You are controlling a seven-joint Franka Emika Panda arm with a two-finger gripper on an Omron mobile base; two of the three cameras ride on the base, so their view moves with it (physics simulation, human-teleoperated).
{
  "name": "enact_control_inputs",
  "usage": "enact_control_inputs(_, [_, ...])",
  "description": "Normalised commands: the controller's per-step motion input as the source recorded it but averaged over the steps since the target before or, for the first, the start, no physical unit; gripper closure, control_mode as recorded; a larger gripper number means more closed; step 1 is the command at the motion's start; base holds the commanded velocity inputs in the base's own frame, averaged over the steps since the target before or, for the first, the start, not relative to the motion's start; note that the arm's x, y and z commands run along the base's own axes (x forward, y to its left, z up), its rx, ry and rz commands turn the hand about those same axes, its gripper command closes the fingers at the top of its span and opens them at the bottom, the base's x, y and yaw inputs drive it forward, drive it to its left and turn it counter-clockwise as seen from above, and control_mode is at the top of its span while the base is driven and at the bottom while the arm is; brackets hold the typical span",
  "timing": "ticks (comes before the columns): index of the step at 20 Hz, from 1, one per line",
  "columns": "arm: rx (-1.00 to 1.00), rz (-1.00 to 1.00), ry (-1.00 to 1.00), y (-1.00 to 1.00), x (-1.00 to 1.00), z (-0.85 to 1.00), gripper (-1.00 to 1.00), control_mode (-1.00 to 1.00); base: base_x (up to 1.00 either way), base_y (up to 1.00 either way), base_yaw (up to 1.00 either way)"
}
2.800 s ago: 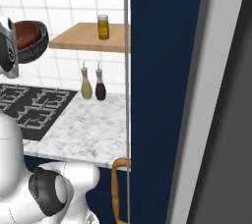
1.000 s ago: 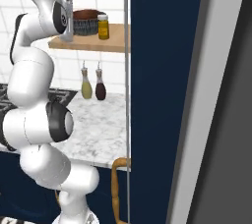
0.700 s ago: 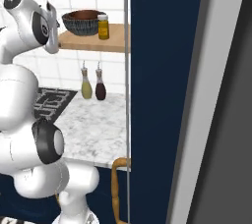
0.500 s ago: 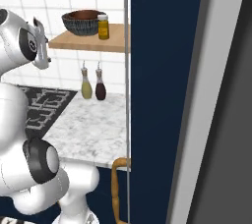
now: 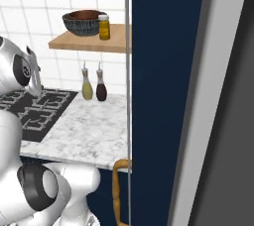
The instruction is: Pick up the bowls on the counter and stack them on top of one another in the open cabinet. Place the smaller bowl on top of the larger bowl.
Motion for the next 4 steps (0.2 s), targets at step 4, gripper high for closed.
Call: enact_control_inputs(4, [0.0, 0.0, 0.0, 0.0, 0.0, 0.0, -1.0, -1.0, 0.0, 0.0, 0.0])
